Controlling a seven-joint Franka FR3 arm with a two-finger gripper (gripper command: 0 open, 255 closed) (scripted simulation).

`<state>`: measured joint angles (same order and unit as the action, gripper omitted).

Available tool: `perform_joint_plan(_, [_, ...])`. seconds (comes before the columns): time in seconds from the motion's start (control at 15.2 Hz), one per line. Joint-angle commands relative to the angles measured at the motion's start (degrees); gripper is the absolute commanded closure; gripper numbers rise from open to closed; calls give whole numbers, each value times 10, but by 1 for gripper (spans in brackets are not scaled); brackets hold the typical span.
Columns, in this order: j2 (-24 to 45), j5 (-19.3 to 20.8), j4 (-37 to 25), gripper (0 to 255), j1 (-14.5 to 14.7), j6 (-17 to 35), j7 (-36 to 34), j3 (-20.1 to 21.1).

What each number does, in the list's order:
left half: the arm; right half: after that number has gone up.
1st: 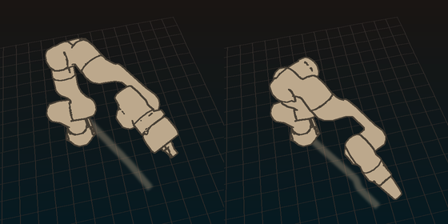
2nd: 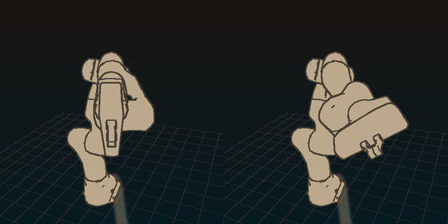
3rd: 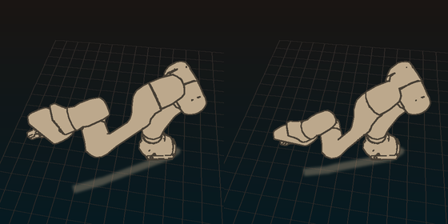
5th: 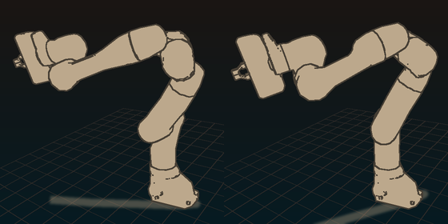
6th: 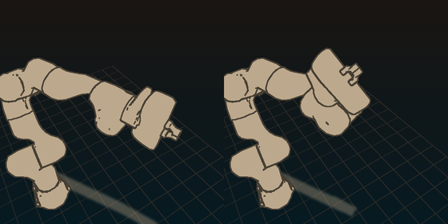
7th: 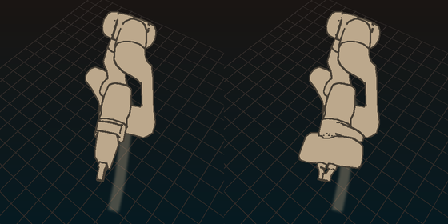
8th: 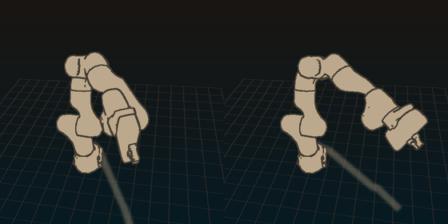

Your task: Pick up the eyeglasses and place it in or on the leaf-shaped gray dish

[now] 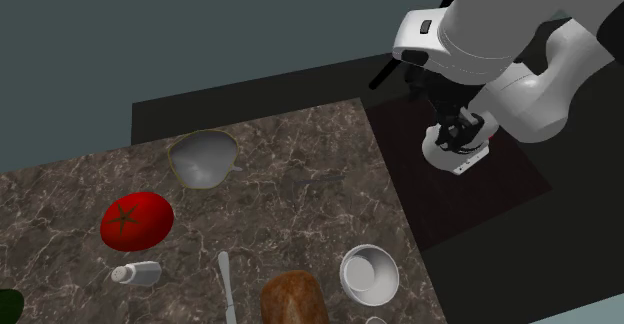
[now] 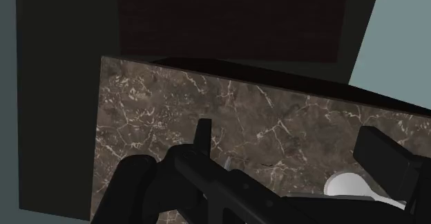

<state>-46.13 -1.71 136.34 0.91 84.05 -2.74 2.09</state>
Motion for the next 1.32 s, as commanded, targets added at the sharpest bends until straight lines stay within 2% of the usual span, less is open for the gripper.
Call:
perform_joint_plan(0.0, [0, 0, 0, 0, 0, 0, 0, 0])
perform_joint_plan(0.66, [139, -4, 52, 0, -15, 221, 3, -16])
perform_joint_plan(1.25, [317, -18, 25, 0, -22, 399, 13, -31])
